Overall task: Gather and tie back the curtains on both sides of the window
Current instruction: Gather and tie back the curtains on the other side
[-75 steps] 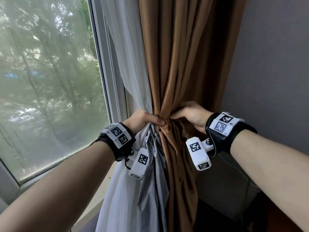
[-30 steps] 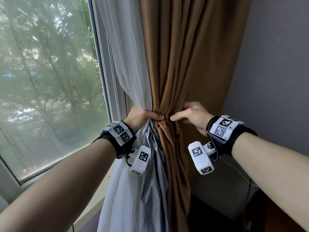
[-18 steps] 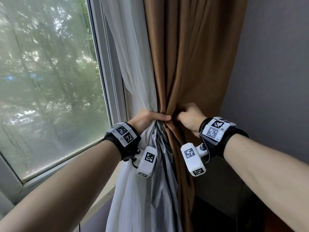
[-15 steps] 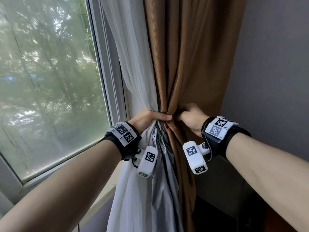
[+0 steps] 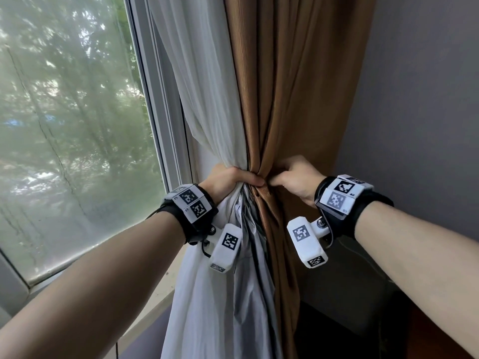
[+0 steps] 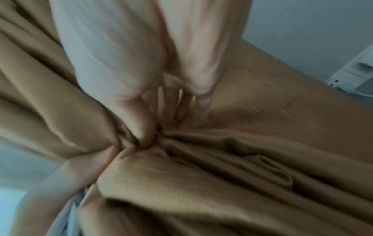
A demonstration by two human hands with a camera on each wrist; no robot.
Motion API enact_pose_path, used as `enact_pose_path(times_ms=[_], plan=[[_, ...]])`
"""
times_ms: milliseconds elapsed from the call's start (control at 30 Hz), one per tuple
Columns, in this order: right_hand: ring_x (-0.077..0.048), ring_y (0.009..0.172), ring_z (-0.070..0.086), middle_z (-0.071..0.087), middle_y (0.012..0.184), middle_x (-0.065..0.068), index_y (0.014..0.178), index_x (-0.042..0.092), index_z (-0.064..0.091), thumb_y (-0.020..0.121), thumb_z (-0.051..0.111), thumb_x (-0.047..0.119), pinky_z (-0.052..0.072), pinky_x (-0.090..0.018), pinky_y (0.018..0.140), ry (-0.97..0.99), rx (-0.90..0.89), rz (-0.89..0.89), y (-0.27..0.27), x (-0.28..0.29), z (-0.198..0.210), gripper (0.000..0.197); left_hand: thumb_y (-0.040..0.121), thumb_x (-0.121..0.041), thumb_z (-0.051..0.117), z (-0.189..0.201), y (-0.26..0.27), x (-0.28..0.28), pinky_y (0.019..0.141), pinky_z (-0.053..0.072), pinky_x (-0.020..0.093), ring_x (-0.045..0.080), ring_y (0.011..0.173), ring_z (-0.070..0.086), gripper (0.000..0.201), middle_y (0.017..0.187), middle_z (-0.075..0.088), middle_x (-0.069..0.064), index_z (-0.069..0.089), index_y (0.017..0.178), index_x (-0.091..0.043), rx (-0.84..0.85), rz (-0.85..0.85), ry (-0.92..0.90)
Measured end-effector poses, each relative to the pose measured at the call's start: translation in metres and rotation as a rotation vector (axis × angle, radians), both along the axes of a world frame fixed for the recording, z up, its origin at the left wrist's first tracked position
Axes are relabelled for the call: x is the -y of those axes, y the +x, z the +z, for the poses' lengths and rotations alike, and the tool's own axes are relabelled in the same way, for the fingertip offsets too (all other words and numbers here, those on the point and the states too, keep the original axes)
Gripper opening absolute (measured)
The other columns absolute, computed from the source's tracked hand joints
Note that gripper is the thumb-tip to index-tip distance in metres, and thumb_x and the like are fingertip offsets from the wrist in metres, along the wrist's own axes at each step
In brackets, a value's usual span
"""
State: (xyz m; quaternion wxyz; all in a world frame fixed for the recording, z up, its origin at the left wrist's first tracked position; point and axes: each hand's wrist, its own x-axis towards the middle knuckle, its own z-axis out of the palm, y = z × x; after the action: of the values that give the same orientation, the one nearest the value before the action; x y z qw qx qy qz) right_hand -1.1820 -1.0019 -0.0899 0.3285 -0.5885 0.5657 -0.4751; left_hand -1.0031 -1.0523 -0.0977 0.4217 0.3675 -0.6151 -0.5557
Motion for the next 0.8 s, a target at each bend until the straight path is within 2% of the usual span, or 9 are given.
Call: enact_pose_path(times_ms=[100,167,267,333,400,467,533,667,800], plan=[[-0.028,0.091,0.073,0.078,0.086,-0.007,0.088,0.009,0.076,0.075,0.060,-0.018,0.057,-0.036,0.083,0.043,0.254,-0.071,-0.006,0.003,0.006,0.034,0.029,-0.013,0.094,0.000,0.001,0.001,0.097,0.059,0.050,0.034,0.103,0.075,0.092,0.110,0.078,0.015,0.072,0.117,0.000,0.012,0.029,0.008],[-0.024,0.070,0.065,0.068,0.065,-0.003,0.075,0.011,0.066,0.074,0.050,-0.019,0.050,-0.032,0.065,0.068,0.409,-0.113,-0.012,0.008,0.009,0.033,0.030,-0.012,0.095,-0.001,0.002,0.001,0.097,0.059,0.051,0.036,0.104,0.075,0.093,0.112,0.077,0.016,0.071,0.119,0.001,0.022,0.017,0.012],[-0.026,0.067,0.061,0.065,0.069,-0.008,0.082,0.010,0.066,0.079,0.055,-0.007,0.046,-0.031,0.060,0.135,0.427,-0.122,-0.012,0.012,0.006,0.020,0.032,-0.011,0.096,-0.001,0.004,0.000,0.099,0.057,0.054,0.039,0.107,0.073,0.093,0.114,0.076,0.020,0.070,0.120,0.003,0.015,-0.010,0.007],[-0.025,0.068,0.063,0.067,0.074,-0.009,0.087,0.006,0.068,0.084,0.056,0.001,0.050,-0.029,0.061,0.213,0.500,-0.076,-0.008,0.011,0.002,0.013,0.034,-0.011,0.096,-0.002,0.003,0.000,0.101,0.055,0.056,0.040,0.109,0.072,0.092,0.116,0.075,0.021,0.070,0.120,0.005,0.004,-0.013,-0.014],[-0.029,0.085,0.068,0.071,0.094,-0.016,0.105,-0.001,0.073,0.079,0.060,0.010,0.058,-0.035,0.082,0.292,0.547,-0.021,-0.005,0.014,-0.002,0.031,0.036,-0.011,0.095,-0.002,0.003,-0.002,0.103,0.054,0.056,0.041,0.111,0.071,0.089,0.117,0.074,0.023,0.069,0.120,0.006,0.002,-0.021,-0.043],[-0.040,0.113,0.067,0.070,0.121,-0.022,0.127,-0.005,0.068,0.068,0.062,0.016,0.048,-0.049,0.111,0.357,0.558,0.020,-0.003,0.017,-0.005,0.063,0.038,-0.011,0.095,-0.003,0.004,-0.002,0.104,0.053,0.056,0.040,0.112,0.070,0.088,0.118,0.074,0.023,0.069,0.120,0.006,-0.001,-0.026,-0.059],[-0.044,0.131,0.061,0.065,0.138,-0.024,0.136,-0.006,0.063,0.075,0.058,0.018,0.041,-0.056,0.117,0.390,0.549,0.073,-0.003,0.020,-0.006,0.066,0.038,-0.012,0.095,-0.003,0.005,0.000,0.105,0.053,0.055,0.039,0.114,0.070,0.088,0.119,0.074,0.022,0.069,0.121,0.005,-0.004,-0.034,-0.065],[-0.039,0.116,0.066,0.070,0.128,-0.022,0.130,-0.003,0.067,0.094,0.047,0.006,0.046,-0.056,0.114,0.345,0.480,0.063,-0.001,0.018,-0.003,0.042,0.037,-0.017,0.095,-0.003,0.007,0.003,0.103,0.055,0.049,0.032,0.110,0.073,0.090,0.116,0.076,0.015,0.070,0.121,0.001,0.012,-0.016,-0.074],[-0.038,0.101,0.073,0.078,0.093,-0.015,0.093,0.005,0.074,0.080,0.061,-0.015,0.055,-0.056,0.104,0.140,0.374,-0.160,-0.004,0.022,0.003,0.027,0.033,-0.023,0.098,-0.003,0.005,0.008,0.105,0.054,0.048,0.027,0.111,0.073,0.095,0.116,0.077,0.009,0.071,0.122,-0.004,0.027,0.023,-0.065]])
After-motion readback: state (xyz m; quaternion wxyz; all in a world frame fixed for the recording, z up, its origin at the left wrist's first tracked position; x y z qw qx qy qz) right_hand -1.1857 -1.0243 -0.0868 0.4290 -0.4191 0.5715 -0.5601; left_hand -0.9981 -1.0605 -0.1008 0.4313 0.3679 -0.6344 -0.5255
